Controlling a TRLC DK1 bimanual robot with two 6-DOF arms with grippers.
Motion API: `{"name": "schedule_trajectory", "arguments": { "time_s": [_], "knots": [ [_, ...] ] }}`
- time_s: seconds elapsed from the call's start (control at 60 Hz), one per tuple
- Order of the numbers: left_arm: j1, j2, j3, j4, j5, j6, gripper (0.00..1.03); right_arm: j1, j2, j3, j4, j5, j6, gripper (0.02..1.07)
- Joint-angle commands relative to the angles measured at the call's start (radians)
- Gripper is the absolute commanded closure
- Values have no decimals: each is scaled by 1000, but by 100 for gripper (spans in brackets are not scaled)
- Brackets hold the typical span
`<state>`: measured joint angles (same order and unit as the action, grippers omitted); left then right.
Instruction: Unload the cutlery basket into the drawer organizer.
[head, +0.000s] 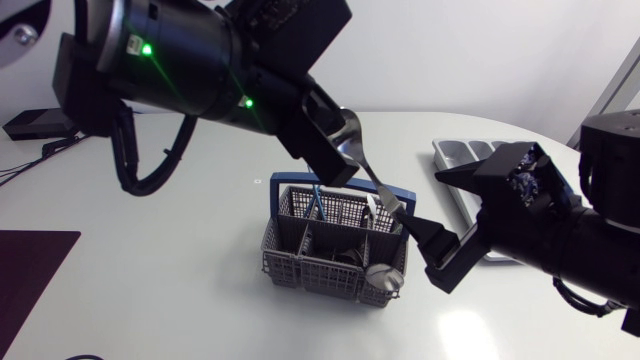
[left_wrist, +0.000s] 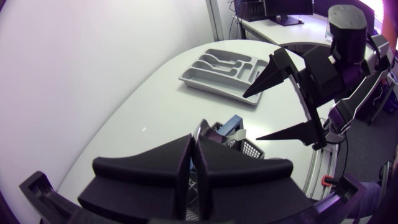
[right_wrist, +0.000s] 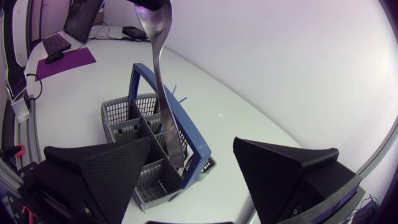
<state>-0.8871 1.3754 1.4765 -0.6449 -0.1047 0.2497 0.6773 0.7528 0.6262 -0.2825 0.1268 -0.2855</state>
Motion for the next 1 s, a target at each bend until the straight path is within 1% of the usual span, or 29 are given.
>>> {"name": "schedule_trajectory", "arguments": {
  "time_s": [0.0, 0.083, 0.117, 0.183, 0.233, 0.25, 0.383, 0.45, 0.533, 0.55, 0.567, 0.6, 0.683, 0.9, 0.917, 0.933, 0.983],
  "knots": [
    [-12, 36, 47, 24, 2, -78, 100, 38, 5, -13, 25, 36, -23, 14],
    [-10, 76, 84, 19, 3, -136, 100, 70, 23, -6, 51, 77, -40, 14],
    [-6, 93, 100, 13, 3, -156, 100, 77, 37, -3, 65, 88, -47, 17],
    [-4, 123, 123, 7, 5, -184, 100, 80, 74, 13, 89, 100, -57, 18],
    [-4, 142, 137, 2, 5, -194, 100, 84, 95, 20, 105, 103, -72, 24],
    [-3, 149, 143, -1, 7, -201, 100, 88, 108, 23, 117, 106, -76, 28],
    [-3, 168, 153, -10, 8, -205, 100, 87, 141, 33, 172, 119, -103, 37],
    [-4, 171, 154, -10, 10, -207, 100, 85, 164, 44, 194, 120, -123, 46],
    [-4, 174, 159, -12, 11, -207, 100, 85, 200, 50, 224, 135, -141, 49],
    [-4, 174, 159, -13, 11, -208, 100, 85, 203, 52, 230, 135, -146, 50],
    [-4, 174, 160, -13, 11, -208, 100, 85, 210, 55, 236, 137, -149, 55],
    [-3, 175, 163, -19, 11, -208, 100, 85, 215, 59, 244, 137, -155, 60],
    [0, 171, 168, -32, 13, -208, 100, 85, 226, 72, 247, 137, -169, 69],
    [13, 163, 168, -41, 39, -219, 100, 88, 237, 81, 247, 135, -181, 84],
    [13, 163, 166, -44, 43, -219, 100, 90, 237, 81, 249, 135, -182, 88],
    [13, 162, 166, -44, 43, -219, 100, 91, 237, 81, 249, 134, -184, 89],
    [11, 162, 166, -45, 46, -219, 100, 94, 237, 81, 246, 134, -184, 91]
  ]
}}
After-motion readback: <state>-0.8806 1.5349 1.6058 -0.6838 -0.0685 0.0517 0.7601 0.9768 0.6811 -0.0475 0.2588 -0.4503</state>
